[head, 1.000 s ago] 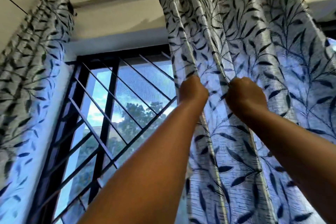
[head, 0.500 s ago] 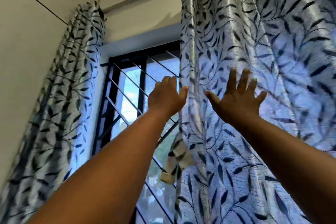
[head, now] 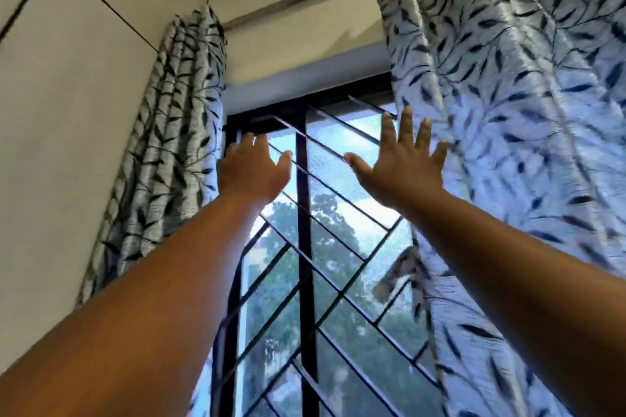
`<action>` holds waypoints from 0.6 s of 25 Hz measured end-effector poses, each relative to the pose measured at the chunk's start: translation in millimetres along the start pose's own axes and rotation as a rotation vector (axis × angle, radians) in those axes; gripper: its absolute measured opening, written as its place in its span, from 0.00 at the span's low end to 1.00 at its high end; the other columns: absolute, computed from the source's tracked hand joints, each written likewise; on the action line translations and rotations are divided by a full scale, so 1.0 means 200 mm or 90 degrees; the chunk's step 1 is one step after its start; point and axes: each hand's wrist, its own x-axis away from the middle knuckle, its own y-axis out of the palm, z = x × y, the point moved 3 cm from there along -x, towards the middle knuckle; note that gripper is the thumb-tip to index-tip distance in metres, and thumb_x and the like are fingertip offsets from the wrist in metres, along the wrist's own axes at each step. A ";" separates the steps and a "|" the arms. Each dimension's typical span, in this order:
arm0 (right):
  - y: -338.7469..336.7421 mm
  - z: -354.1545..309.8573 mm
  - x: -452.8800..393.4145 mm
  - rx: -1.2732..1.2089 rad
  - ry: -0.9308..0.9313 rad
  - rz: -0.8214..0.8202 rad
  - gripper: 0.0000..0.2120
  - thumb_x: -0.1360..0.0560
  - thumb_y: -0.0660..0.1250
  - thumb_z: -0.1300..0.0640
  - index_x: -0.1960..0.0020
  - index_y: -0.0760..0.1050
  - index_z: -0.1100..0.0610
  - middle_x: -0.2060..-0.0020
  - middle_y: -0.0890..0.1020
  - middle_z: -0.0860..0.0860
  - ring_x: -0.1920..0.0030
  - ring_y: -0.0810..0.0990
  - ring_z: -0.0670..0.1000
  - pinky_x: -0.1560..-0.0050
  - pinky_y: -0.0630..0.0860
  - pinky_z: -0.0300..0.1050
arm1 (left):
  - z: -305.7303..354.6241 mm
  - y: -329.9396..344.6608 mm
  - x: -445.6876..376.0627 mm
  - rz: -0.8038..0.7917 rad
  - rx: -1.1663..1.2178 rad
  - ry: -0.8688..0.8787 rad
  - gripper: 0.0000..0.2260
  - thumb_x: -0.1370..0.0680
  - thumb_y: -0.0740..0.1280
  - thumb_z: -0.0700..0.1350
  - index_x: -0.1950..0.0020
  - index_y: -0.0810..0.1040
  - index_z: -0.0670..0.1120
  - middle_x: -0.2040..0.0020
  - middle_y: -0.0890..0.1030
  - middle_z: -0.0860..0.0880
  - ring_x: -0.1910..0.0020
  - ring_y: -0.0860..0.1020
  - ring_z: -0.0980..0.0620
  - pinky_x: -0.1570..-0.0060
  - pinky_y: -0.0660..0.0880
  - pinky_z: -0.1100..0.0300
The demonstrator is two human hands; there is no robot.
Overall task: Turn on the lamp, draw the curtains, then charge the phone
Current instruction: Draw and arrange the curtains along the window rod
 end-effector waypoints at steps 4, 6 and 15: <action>0.26 -0.47 0.03 -0.021 -0.018 -0.018 0.43 0.28 0.52 0.29 0.23 0.44 0.53 0.22 0.45 0.55 0.24 0.43 0.62 0.28 0.45 0.64 | -0.47 0.04 -0.02 -0.002 -0.029 -0.006 0.27 0.22 0.57 0.61 0.29 0.67 0.45 0.29 0.68 0.43 0.33 0.68 0.39 0.37 0.67 0.46; 0.37 -0.65 0.06 -0.042 -0.046 -0.004 0.43 0.28 0.53 0.29 0.23 0.45 0.53 0.22 0.46 0.56 0.24 0.44 0.62 0.27 0.46 0.63 | -0.62 0.08 -0.02 -0.004 -0.036 0.000 0.26 0.22 0.57 0.60 0.30 0.68 0.45 0.31 0.69 0.43 0.34 0.68 0.39 0.38 0.68 0.46; 0.99 -1.45 0.27 -0.133 -0.201 -0.124 0.45 0.31 0.57 0.30 0.23 0.42 0.48 0.23 0.46 0.57 0.25 0.47 0.67 0.30 0.54 0.63 | -1.33 0.40 0.08 -0.066 -0.061 -0.117 0.29 0.21 0.60 0.51 0.24 0.56 0.44 0.26 0.62 0.40 0.30 0.63 0.38 0.34 0.63 0.44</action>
